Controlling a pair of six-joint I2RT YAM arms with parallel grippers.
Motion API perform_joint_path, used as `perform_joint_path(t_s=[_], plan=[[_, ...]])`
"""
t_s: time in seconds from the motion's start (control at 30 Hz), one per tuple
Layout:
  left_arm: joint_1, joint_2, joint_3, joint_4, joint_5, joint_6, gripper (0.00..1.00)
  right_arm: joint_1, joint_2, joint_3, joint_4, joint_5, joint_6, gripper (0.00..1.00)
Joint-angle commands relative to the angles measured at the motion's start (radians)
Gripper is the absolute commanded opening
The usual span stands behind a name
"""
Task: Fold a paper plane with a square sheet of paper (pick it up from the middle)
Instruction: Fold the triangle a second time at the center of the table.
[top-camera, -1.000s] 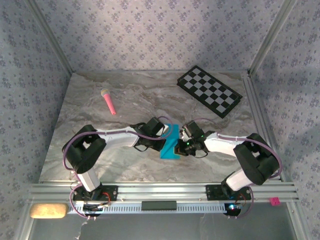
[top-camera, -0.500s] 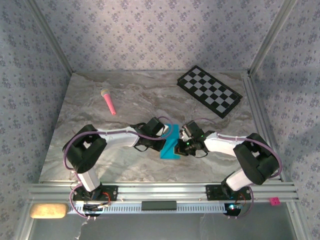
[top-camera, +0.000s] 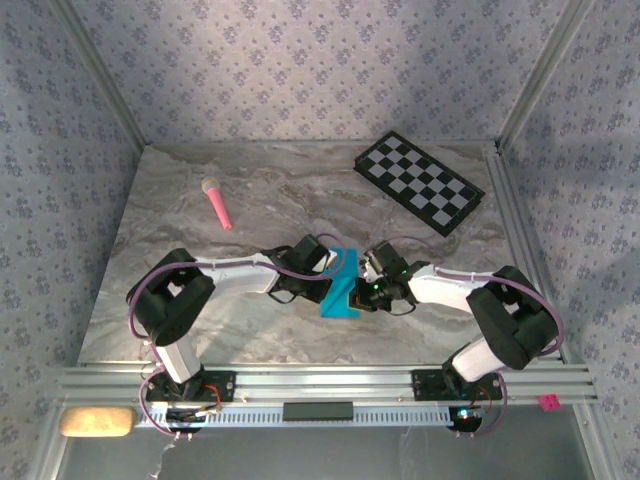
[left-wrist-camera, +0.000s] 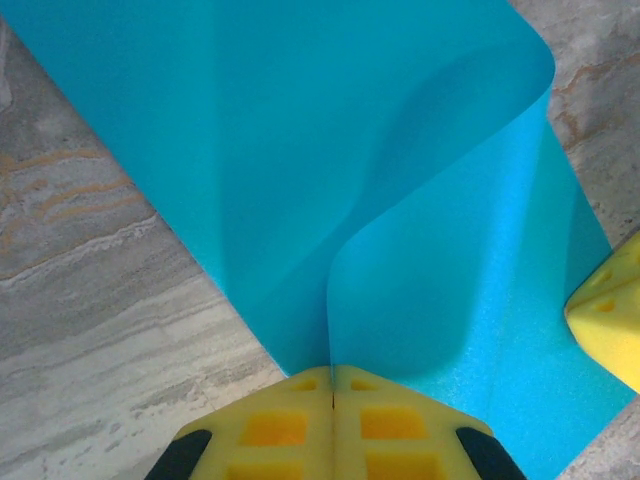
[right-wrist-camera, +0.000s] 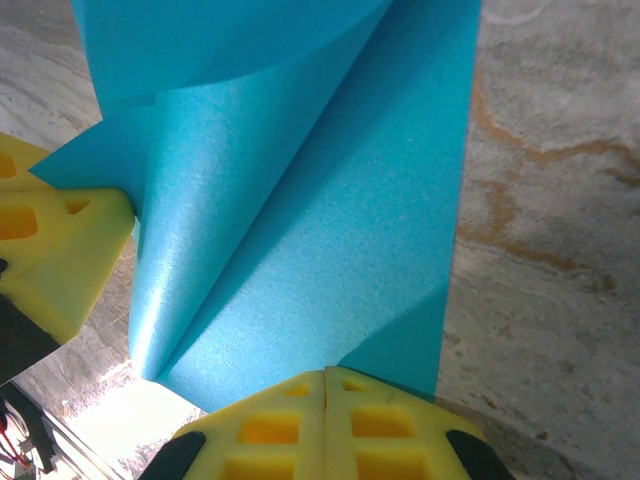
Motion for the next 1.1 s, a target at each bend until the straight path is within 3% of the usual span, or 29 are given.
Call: perform_joint_path(t_s=[0.0,0.27,1.07], plan=[[0.006,0.010,0.006,0.000,0.018,0.008,0.02,-0.008,0.023,0.001,-0.055,0.040,-0.018,0.03],[0.005,-0.037,-0.001,0.020,0.011,0.008,0.02,-0.012,0.024,-0.004,-0.058,0.044,-0.022,0.03],[0.006,0.006,-0.015,0.021,-0.015,-0.015,0.02,-0.011,0.025,-0.003,-0.063,0.046,-0.021,0.03]])
